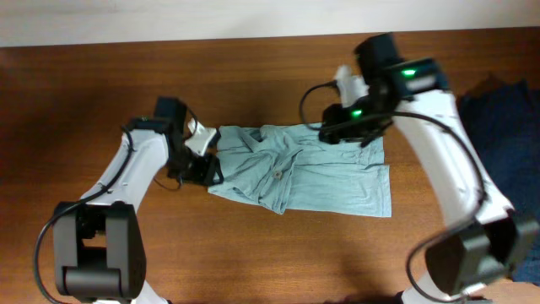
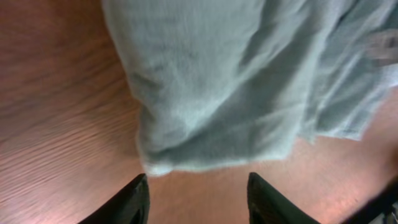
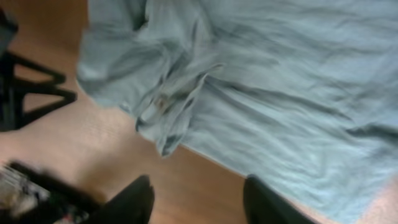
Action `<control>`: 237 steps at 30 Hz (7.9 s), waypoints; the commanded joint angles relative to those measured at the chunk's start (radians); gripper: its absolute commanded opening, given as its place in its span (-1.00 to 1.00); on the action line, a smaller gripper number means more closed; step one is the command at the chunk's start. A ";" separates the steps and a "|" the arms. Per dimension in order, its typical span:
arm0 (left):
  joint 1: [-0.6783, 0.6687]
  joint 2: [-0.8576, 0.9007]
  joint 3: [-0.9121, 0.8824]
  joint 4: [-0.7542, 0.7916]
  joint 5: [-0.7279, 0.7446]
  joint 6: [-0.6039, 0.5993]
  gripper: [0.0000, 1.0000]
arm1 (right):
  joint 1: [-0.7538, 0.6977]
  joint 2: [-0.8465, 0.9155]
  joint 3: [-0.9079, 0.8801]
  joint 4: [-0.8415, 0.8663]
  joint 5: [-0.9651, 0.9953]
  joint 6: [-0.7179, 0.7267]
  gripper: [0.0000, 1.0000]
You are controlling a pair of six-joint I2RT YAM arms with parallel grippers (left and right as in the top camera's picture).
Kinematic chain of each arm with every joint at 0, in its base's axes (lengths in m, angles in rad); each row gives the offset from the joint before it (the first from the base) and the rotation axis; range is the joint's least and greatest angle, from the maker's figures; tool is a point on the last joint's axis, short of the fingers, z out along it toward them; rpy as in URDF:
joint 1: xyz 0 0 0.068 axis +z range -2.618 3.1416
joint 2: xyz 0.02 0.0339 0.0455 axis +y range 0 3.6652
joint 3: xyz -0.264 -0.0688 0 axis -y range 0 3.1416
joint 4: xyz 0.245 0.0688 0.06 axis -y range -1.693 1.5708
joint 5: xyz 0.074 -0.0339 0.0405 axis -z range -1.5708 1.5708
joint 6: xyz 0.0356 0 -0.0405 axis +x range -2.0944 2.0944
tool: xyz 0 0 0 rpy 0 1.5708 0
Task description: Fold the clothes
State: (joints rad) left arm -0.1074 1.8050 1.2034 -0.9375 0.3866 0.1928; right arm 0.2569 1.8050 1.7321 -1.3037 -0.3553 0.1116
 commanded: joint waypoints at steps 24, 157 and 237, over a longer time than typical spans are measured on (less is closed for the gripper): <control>-0.003 -0.013 -0.191 0.293 -0.201 -0.306 -0.10 | 0.221 0.150 -0.513 0.597 -0.119 0.346 -0.89; -0.145 0.024 0.017 0.616 -0.299 0.003 -0.66 | 0.139 0.214 -0.274 0.777 -0.151 0.174 -0.92; -0.064 -0.151 -0.216 0.390 -0.313 -0.190 0.15 | 0.297 0.127 -0.174 0.248 -0.061 -0.011 0.11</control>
State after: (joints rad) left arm -0.1764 1.6928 0.9485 -0.5484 0.0635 0.0174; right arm 0.5835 2.0792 1.4872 -1.0679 -0.4091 0.1444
